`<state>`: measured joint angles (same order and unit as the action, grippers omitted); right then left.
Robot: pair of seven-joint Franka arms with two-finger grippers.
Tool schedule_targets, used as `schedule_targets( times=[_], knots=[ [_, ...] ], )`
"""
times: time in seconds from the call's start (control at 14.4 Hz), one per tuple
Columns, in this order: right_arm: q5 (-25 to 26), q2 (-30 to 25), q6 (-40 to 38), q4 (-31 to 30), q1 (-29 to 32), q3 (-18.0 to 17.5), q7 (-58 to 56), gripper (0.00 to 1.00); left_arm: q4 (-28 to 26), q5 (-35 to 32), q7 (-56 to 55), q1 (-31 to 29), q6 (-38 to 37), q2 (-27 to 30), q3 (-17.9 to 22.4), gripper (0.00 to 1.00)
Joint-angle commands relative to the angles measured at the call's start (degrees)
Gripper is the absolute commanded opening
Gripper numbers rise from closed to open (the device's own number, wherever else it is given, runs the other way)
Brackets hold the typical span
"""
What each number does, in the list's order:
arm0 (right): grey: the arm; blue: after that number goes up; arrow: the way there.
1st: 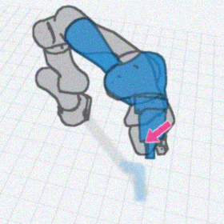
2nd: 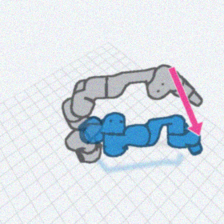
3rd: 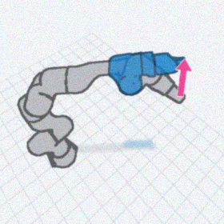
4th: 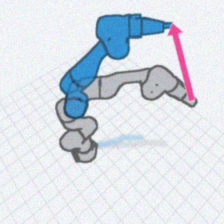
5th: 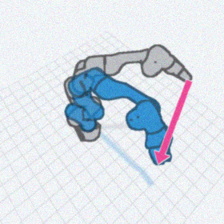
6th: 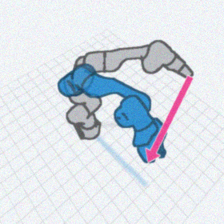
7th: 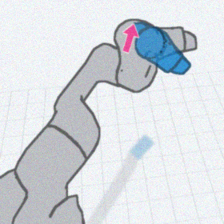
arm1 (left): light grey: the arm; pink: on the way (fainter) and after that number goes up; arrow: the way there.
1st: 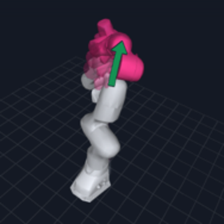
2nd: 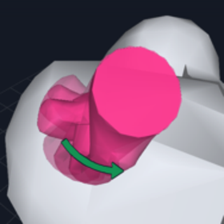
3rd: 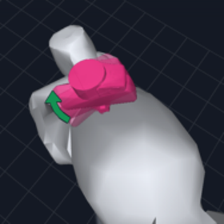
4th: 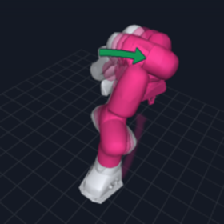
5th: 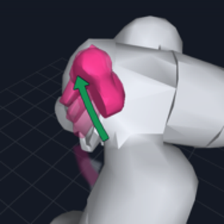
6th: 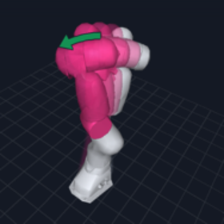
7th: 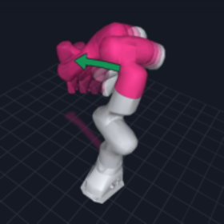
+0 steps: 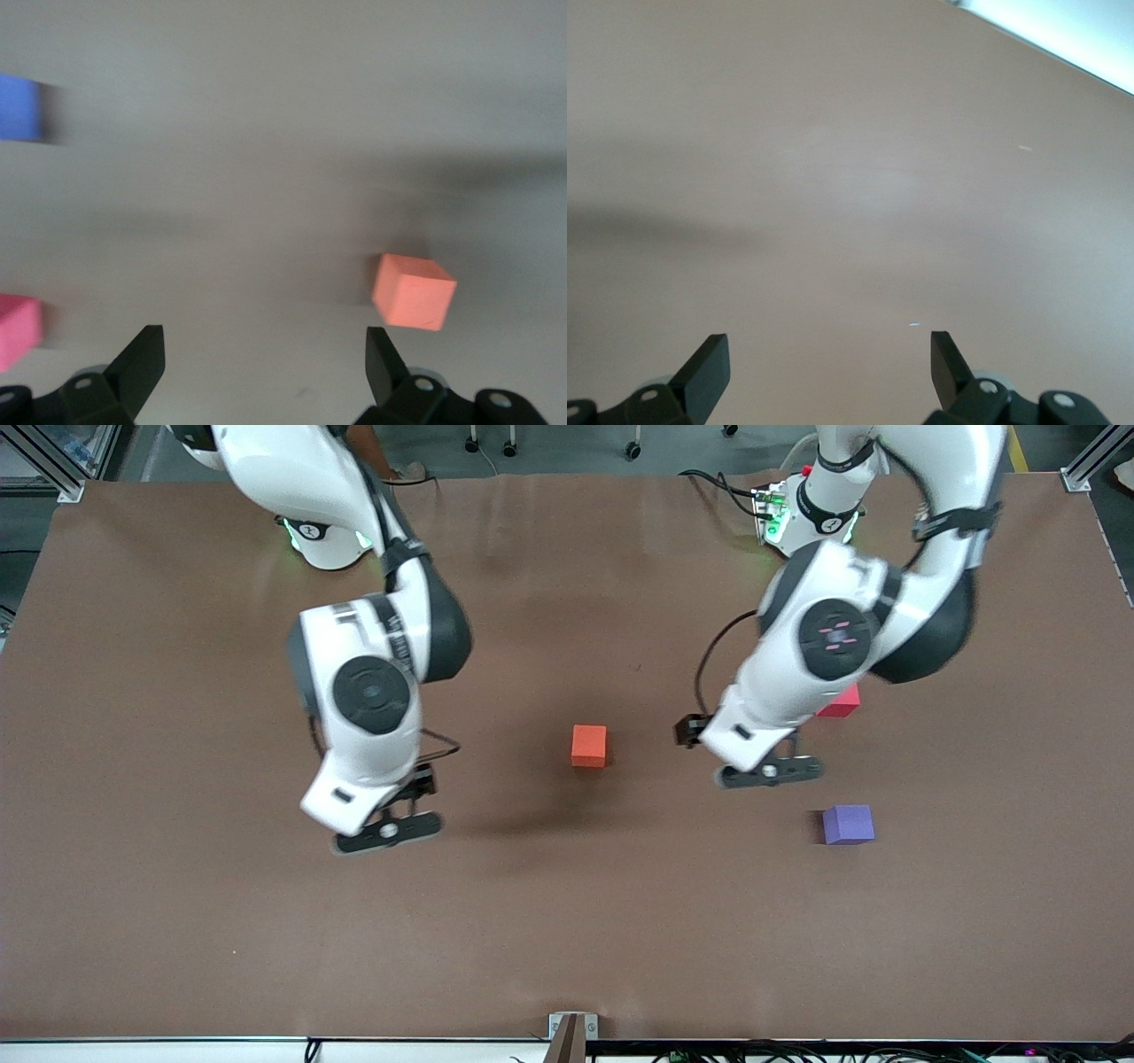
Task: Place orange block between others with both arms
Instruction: 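Grasp the orange cube with the left gripper while the right gripper holds, then open the right gripper and withdraw it from the orange cube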
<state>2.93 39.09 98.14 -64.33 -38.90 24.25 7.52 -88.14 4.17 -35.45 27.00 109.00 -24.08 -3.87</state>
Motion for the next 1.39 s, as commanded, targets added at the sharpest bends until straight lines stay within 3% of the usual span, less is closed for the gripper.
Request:
schedule_targets(
  times=[0.0,0.21,0.56,0.83,1.32],
  knots=[
    [-0.7,-2.5,0.1,-0.9,5.1,0.4,1.3,1.0,4.4,0.0,-6.3,5.1,4.2,-6.8,0.6,1.0],
    [-0.8,-6.1,-0.7,-1.1,7.3,1.7,1.3,1.0,5.6,-0.3,-10.2,10.0,10.3,-12.1,1.1,1.0],
    [-0.7,-10.3,-4.4,-0.9,12.0,3.0,0.7,1.0,6.2,-3.6,-11.1,13.9,11.1,-16.1,1.1,1.0],
    [-6.3,-17.5,-5.1,-5.3,19.2,1.9,0.0,1.0,5.8,-6.1,-11.1,15.0,14.1,-18.3,1.0,1.0],
    [-6.5,-28.4,-5.5,-11.8,43.4,-21.7,-2.5,1.0,5.8,-6.9,-11.0,15.9,17.0,-21.7,1.0,1.0]
  ],
)
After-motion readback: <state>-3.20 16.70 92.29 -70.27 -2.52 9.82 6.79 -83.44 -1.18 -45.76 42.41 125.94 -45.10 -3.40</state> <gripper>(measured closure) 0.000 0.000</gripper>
